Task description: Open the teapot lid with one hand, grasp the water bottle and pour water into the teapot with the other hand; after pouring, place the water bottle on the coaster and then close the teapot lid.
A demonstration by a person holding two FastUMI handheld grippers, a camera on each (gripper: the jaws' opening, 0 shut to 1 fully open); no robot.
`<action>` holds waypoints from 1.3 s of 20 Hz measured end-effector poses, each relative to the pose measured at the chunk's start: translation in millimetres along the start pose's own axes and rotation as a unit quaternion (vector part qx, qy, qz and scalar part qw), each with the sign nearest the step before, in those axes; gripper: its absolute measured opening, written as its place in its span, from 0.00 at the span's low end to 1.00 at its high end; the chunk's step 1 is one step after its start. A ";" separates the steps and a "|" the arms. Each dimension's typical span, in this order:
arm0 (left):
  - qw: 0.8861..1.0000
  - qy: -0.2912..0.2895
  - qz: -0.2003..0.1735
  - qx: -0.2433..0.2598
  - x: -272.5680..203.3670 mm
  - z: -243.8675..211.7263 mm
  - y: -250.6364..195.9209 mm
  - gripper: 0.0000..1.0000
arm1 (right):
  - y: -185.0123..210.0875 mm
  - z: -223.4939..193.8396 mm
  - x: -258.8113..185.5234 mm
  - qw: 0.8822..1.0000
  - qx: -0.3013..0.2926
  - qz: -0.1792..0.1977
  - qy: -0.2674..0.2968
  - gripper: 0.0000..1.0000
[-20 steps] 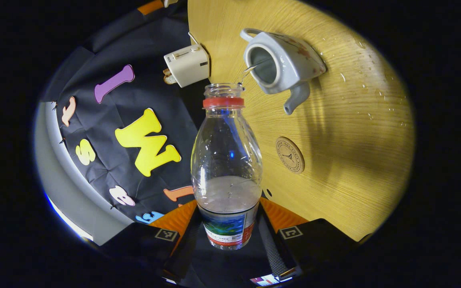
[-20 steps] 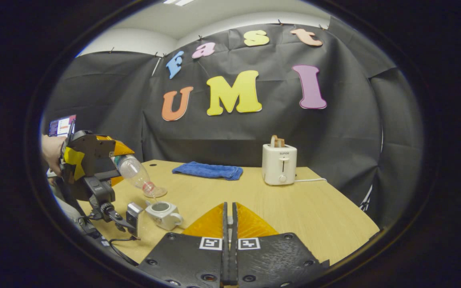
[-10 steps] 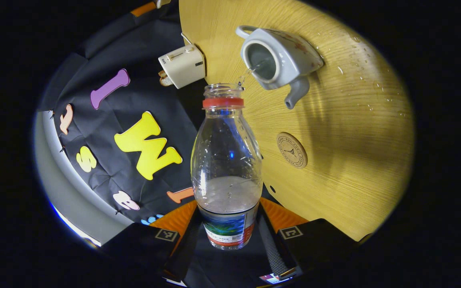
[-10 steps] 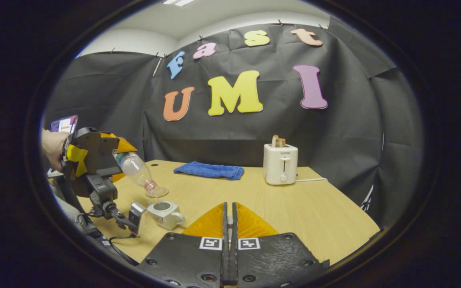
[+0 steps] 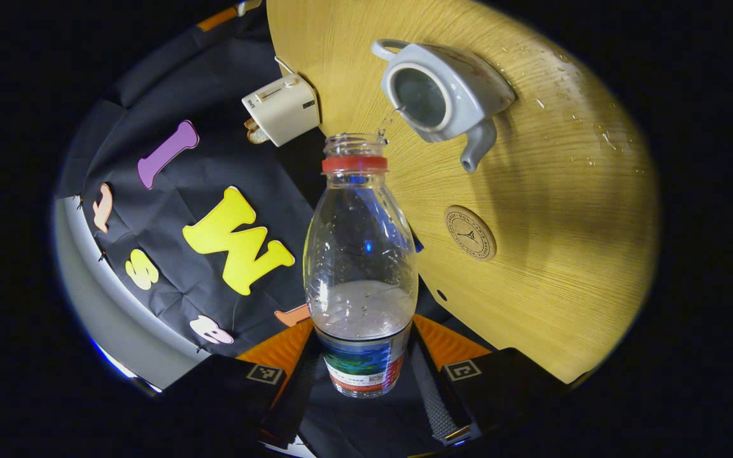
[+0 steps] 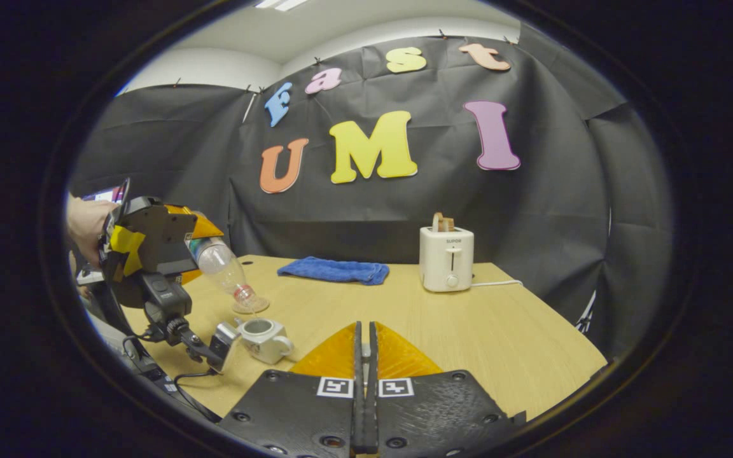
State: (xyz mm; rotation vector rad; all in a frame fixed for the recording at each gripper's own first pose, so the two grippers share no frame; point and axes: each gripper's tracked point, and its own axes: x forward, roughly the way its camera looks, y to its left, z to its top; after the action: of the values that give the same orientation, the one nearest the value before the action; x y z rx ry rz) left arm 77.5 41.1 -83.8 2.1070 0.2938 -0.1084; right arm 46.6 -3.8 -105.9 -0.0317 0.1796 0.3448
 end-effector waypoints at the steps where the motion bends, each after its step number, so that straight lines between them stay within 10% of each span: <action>1: 1.000 0.001 0.000 0.004 -0.5 0.3 1.3 0.77 | -1.0 0.0 -1.3 1.000 0.001 -0.001 0.000 0.00; 18: 1.000 -0.002 0.011 0.021 2.1 -3.8 6.2 0.76 | -6.7 -3.9 -4.0 1.000 0.009 -0.003 0.001 0.00; 26: 0.990 -0.017 0.016 -0.137 0.3 -17.6 -8.4 0.76 | -4.0 1.5 -5.1 1.000 0.009 -0.008 0.001 0.00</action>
State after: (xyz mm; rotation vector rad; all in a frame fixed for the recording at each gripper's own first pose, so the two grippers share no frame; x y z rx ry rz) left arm 75.0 60.3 -81.5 1.8346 0.2392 -0.0804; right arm 43.5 -9.2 -103.4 -0.0162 0.1848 0.3279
